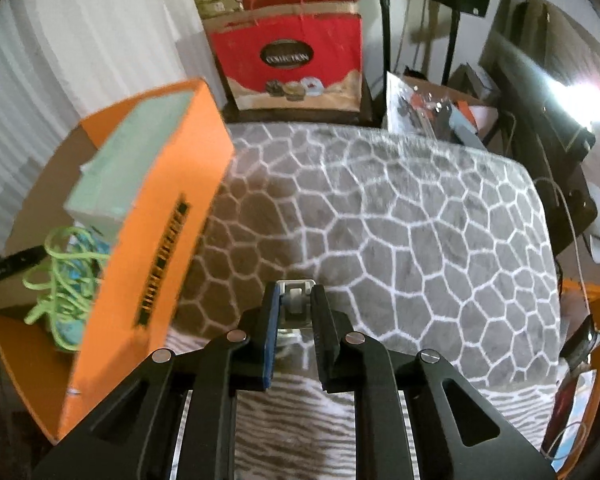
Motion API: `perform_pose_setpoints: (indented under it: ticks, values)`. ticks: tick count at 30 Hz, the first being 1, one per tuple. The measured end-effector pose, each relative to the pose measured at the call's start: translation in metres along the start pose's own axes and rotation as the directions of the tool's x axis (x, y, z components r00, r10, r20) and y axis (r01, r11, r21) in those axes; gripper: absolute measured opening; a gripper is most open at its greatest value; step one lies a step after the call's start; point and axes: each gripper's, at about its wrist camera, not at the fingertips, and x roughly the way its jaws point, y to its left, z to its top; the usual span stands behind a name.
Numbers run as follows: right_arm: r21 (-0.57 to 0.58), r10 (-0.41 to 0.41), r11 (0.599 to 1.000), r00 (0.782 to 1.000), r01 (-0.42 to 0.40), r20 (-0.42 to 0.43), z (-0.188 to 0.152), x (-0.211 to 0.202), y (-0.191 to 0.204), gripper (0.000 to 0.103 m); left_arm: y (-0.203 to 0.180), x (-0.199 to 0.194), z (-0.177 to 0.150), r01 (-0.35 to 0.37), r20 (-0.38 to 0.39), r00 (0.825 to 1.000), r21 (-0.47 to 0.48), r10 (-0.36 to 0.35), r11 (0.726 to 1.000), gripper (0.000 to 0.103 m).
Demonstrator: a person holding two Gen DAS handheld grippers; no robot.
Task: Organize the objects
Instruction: 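Carry the white plug with the right tool over the box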
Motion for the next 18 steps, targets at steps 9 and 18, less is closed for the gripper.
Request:
perform_pose_setpoints:
  ticks: [9, 18]
  values:
    - [-0.047, 0.066, 0.997, 0.995, -0.063, 0.070, 0.022, -0.042, 0.038, 0.015, 0.000, 0.000, 0.000, -0.002, 0.001, 1.000, -0.004, 0.002, 1.000, 0.004]
    - [-0.105, 0.108, 0.989, 0.992, -0.100, 0.070, 0.045, -0.046, 0.079, 0.015, 0.000, 0.000, 0.000, -0.002, 0.002, 1.000, -0.007, 0.002, 1.000, 0.004]
